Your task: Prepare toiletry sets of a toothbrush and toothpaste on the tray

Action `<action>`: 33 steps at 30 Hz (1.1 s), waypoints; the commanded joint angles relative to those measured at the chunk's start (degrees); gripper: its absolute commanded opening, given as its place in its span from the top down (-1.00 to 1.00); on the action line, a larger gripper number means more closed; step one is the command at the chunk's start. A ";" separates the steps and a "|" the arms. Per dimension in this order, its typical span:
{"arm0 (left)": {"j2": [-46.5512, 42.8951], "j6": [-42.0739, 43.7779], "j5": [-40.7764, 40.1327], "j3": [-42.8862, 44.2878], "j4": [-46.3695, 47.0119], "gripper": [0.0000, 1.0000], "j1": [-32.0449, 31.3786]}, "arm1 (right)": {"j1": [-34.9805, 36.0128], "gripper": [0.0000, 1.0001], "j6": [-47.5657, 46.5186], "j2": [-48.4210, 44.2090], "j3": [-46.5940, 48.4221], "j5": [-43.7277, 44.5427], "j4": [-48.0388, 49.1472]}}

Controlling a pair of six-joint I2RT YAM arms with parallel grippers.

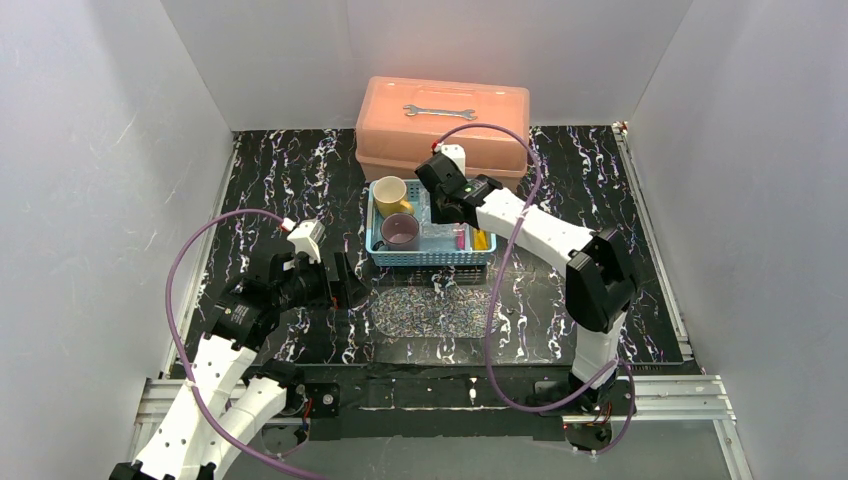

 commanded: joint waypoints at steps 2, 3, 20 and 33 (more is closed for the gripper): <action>-0.12 0.45 0.00 -0.17 -0.98 -0.99 0.05 | -0.01 0.97 0.02 -5.25 0.83 2.71 0.70; -0.13 0.45 0.01 -0.17 -0.98 -0.99 0.06 | -0.01 0.97 -0.02 -5.69 0.72 2.79 0.60; -0.30 0.35 -0.49 -0.22 -1.15 -0.99 0.05 | 3.16 0.97 3.14 -16.91 -4.09 6.85 -4.72; -0.99 0.10 -1.12 -0.26 -1.42 -0.99 0.00 | 12.86 0.97 12.81 -24.77 -11.17 13.25 -10.61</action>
